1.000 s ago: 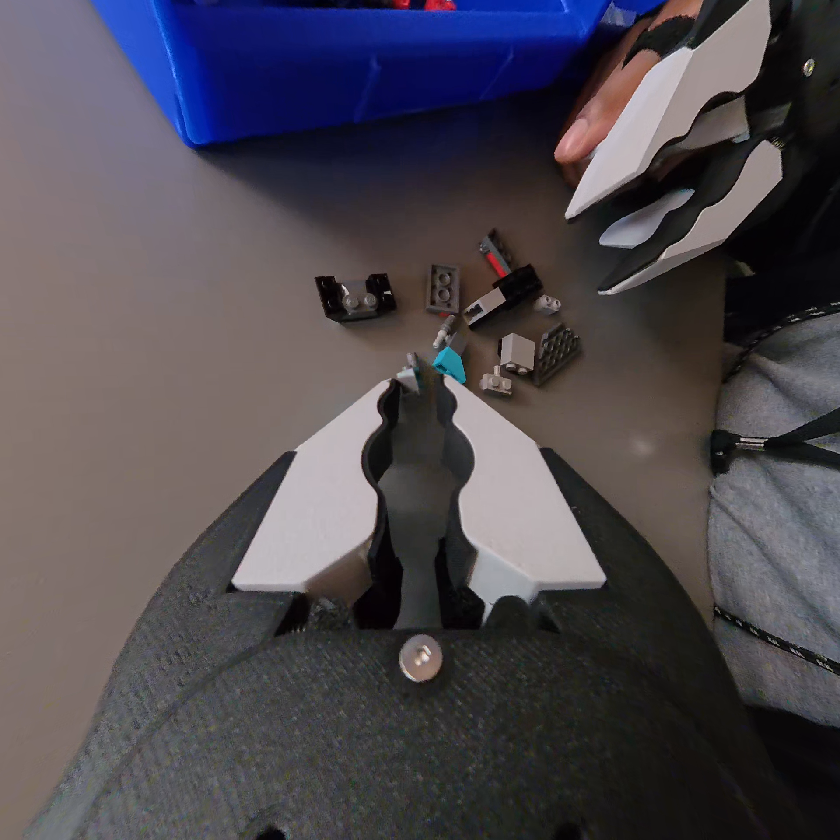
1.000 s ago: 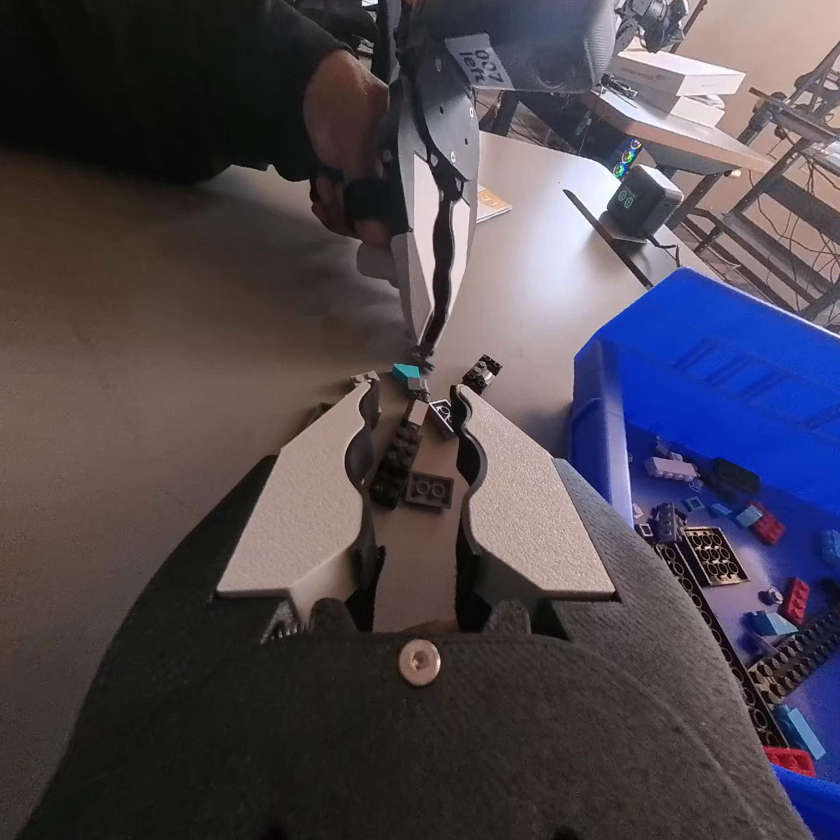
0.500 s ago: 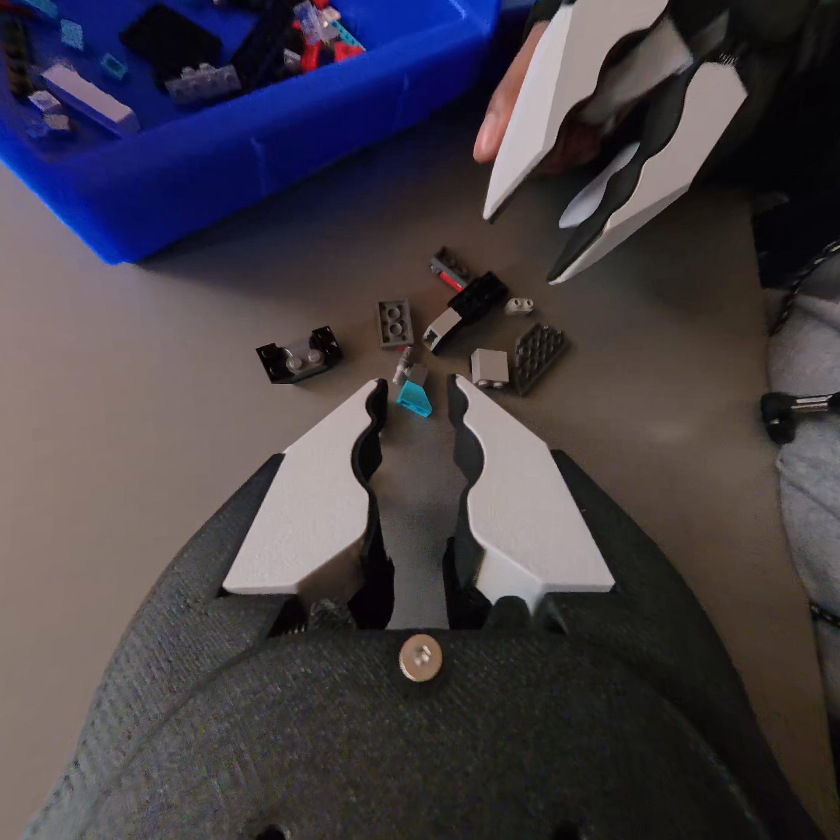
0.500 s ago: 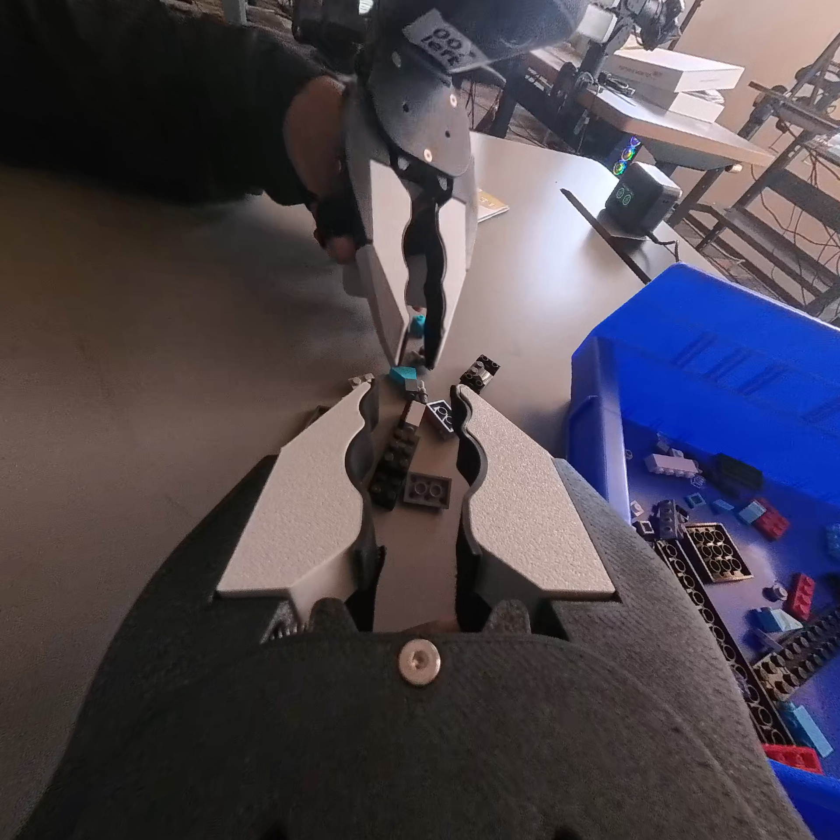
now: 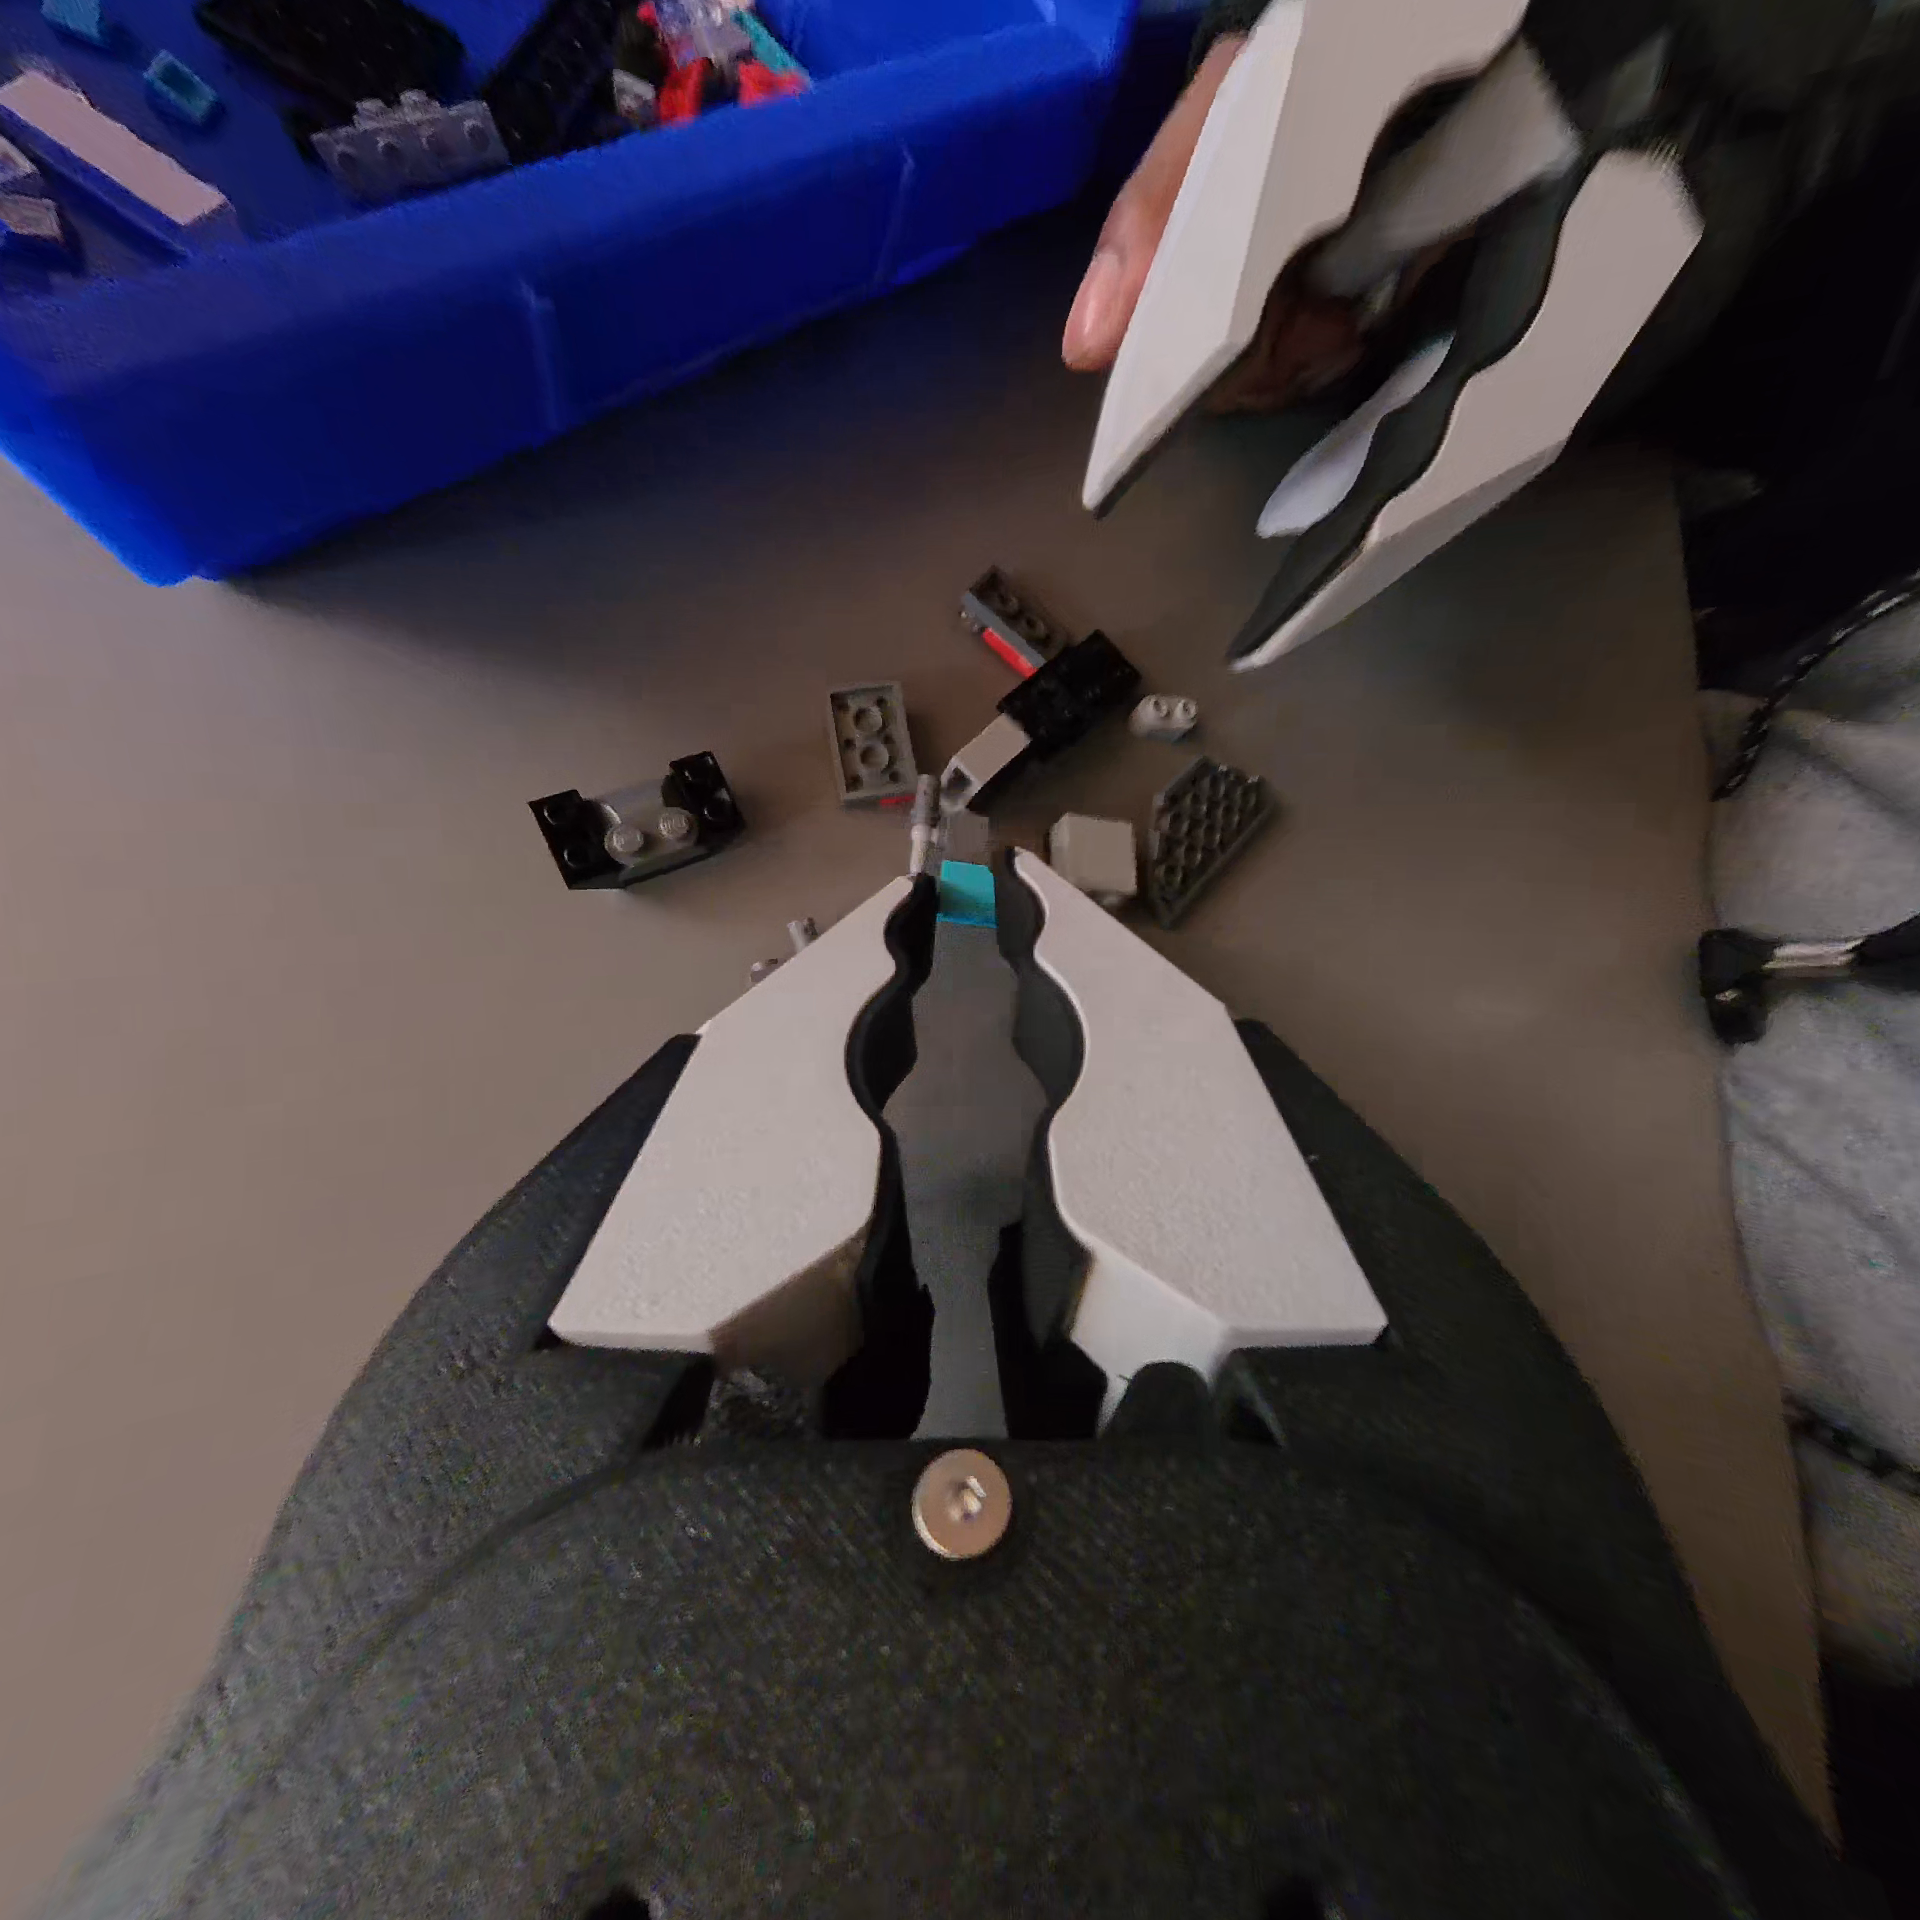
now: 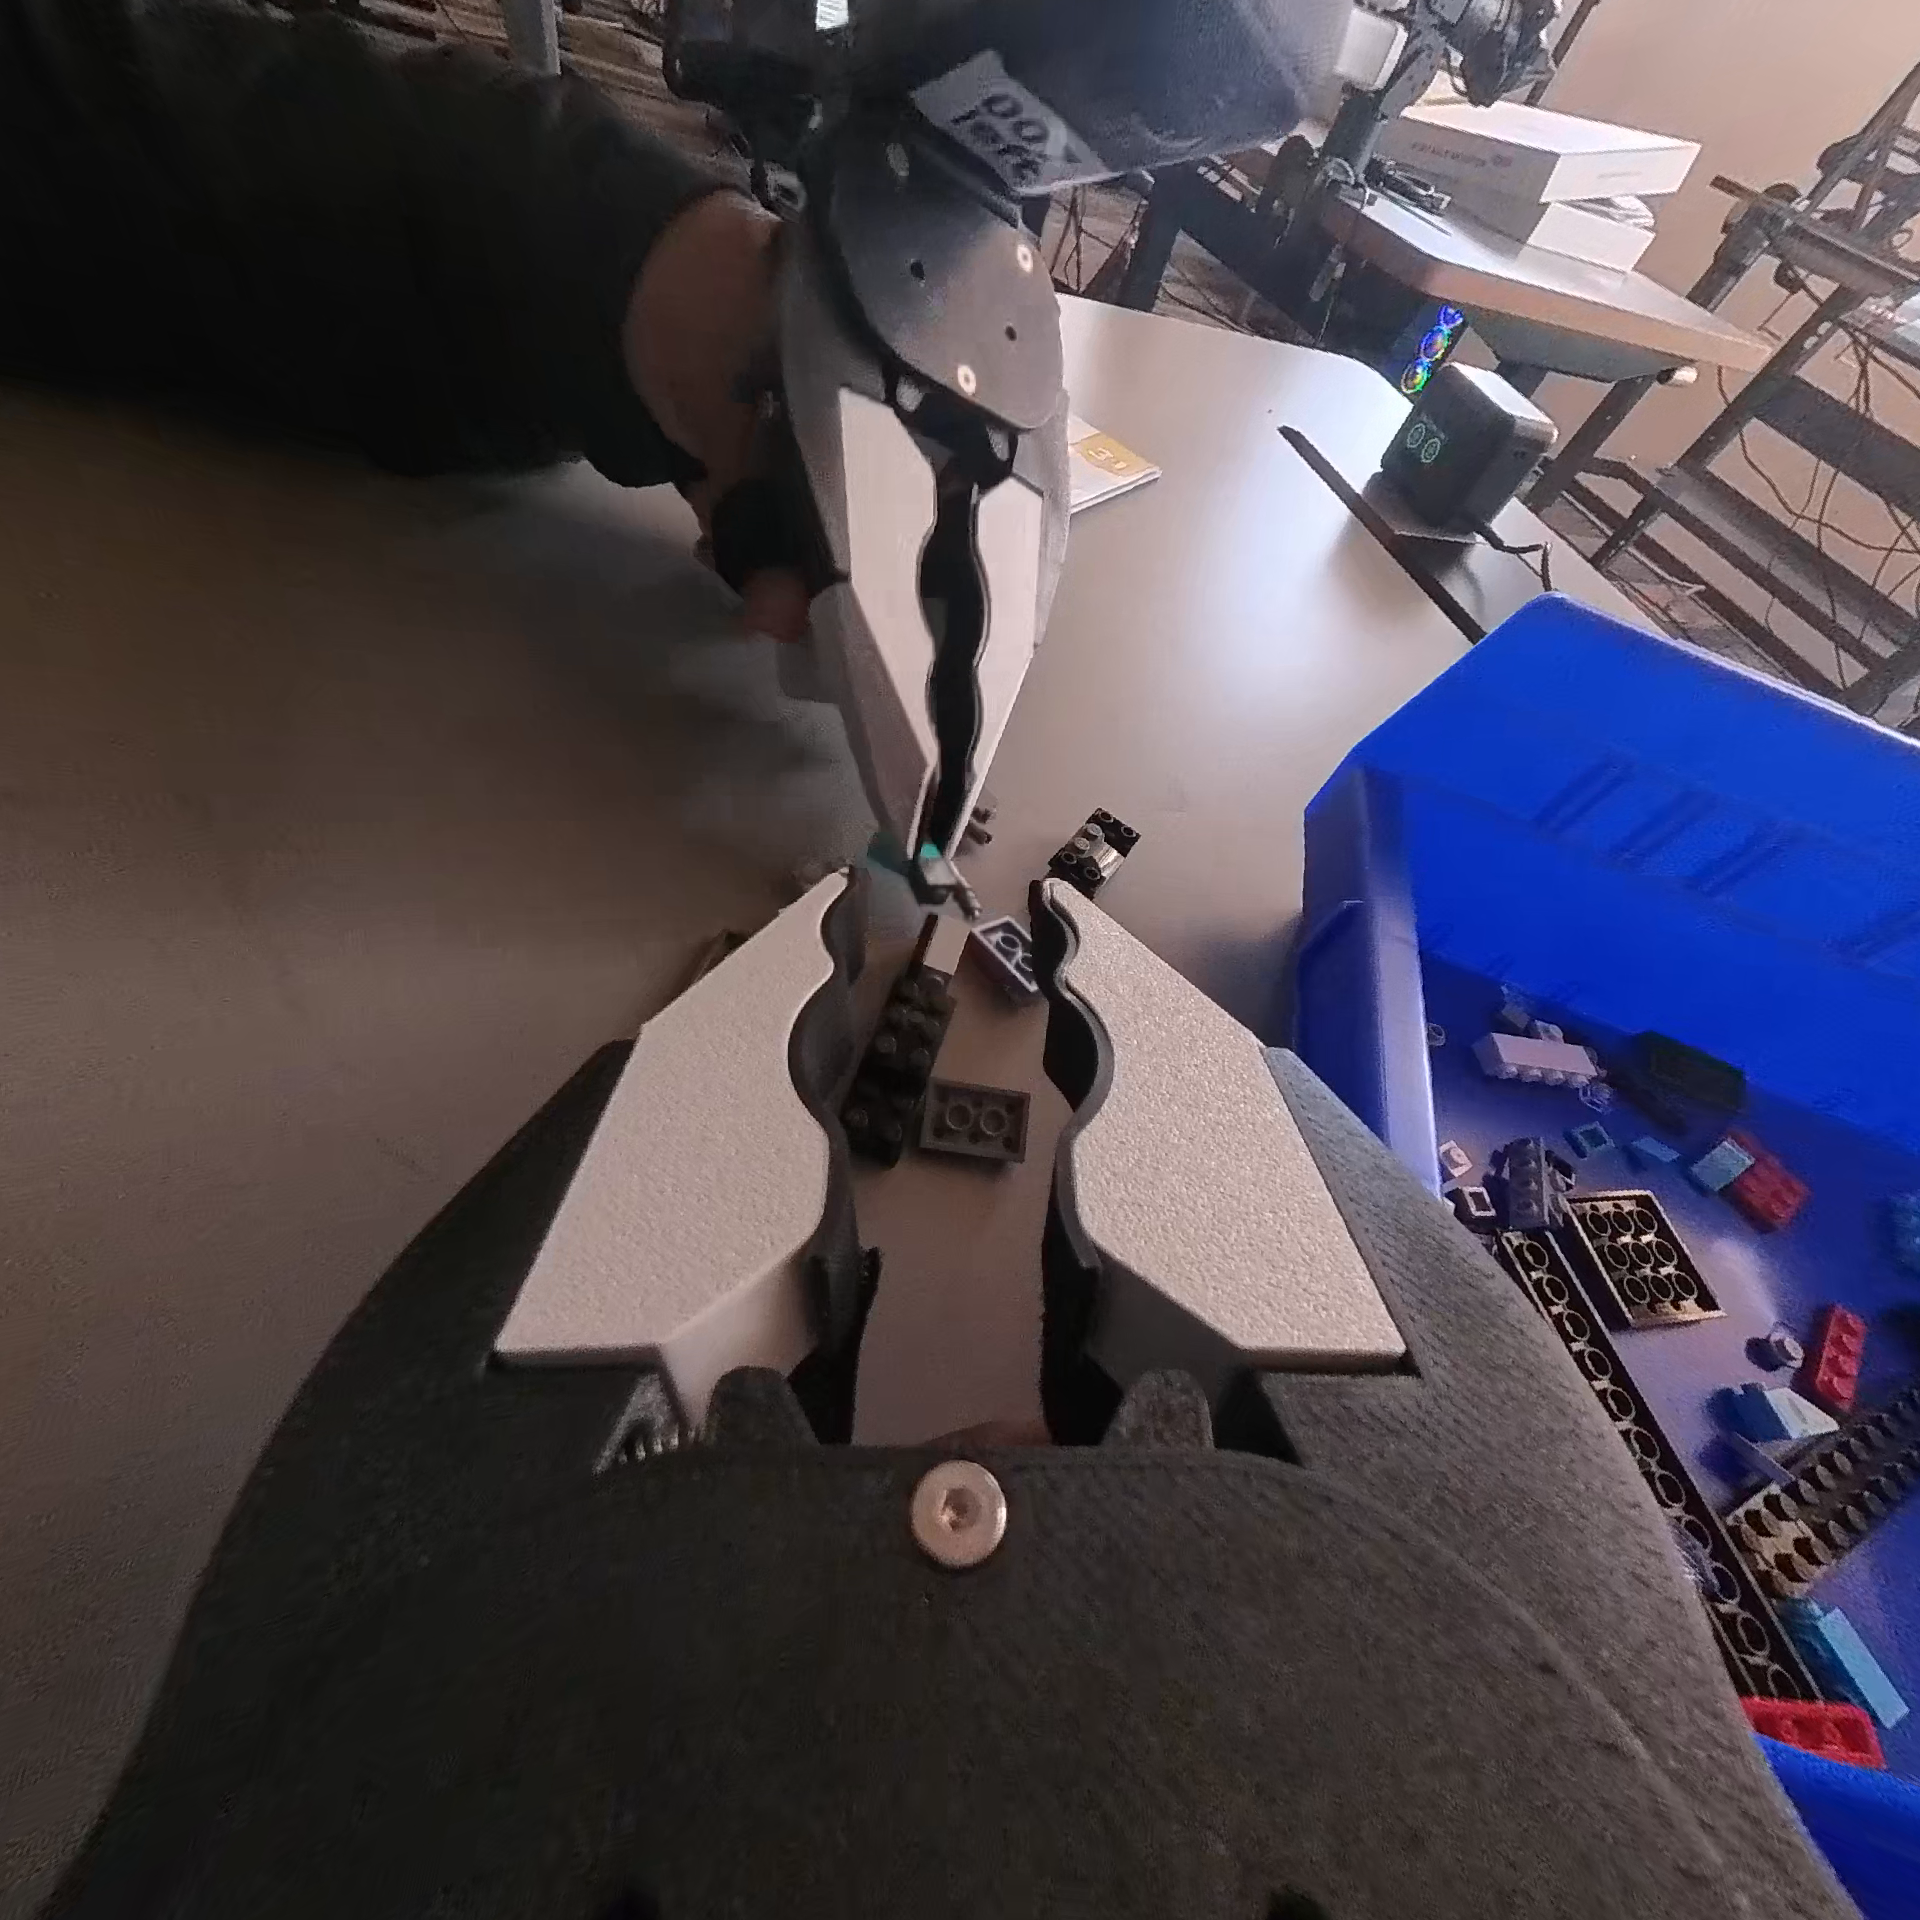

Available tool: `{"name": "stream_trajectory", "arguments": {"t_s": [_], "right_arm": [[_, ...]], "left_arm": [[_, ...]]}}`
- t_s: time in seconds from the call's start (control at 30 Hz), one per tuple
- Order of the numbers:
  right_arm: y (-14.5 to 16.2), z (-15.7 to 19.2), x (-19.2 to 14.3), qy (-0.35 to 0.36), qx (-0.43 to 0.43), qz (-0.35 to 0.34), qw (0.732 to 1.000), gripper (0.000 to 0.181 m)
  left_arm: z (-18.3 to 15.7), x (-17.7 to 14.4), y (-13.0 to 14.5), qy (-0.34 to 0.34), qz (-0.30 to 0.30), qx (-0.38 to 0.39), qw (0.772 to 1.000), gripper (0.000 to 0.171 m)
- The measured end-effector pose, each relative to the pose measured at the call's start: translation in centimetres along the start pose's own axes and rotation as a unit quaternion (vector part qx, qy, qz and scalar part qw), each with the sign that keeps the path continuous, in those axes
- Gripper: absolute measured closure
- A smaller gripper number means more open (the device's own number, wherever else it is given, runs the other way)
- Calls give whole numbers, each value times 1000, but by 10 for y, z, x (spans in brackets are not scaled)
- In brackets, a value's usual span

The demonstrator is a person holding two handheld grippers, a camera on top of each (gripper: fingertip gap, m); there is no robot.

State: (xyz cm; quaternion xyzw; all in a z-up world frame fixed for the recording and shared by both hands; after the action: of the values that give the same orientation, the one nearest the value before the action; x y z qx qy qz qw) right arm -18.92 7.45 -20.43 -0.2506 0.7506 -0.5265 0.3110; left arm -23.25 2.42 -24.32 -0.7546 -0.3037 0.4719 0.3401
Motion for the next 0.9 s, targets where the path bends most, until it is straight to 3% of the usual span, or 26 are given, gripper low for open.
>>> {"name": "stream_trajectory", "arguments": {"t_s": [0.17,0.3,0.43,0.57,0.9], "right_arm": [[-4,-2,-1,8,-3,-14,1000,149],[-11,-2,-2,16,-11,-41,999,149],[-18,-5,-1,35,-10,-65,997,150],[-23,-7,2,62,-15,-77,995,149],[-33,-15,-2,123,-42,-99,987,149]], "left_arm": [[-12,-13,-34,93,-123,-116,981,159],[-21,-21,-61,167,-225,-200,939,159],[-21,-17,-71,192,-287,-262,901,159],[-27,-12,-76,213,-310,-286,882,159],[-29,-10,-78,207,-326,-289,876,159]]}}
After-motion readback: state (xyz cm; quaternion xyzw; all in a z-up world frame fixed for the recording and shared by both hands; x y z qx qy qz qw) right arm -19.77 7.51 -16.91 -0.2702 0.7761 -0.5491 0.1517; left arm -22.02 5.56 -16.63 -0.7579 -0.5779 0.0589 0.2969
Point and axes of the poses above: each gripper's, where its closed fingertips meet, x out along the fingers, y out of its underside, z = x × y across the jaws, the point moved 2 cm from there along -x, back along the fingers, and after that the axes turned 9 degrees about -z, right-handed, at the moved point
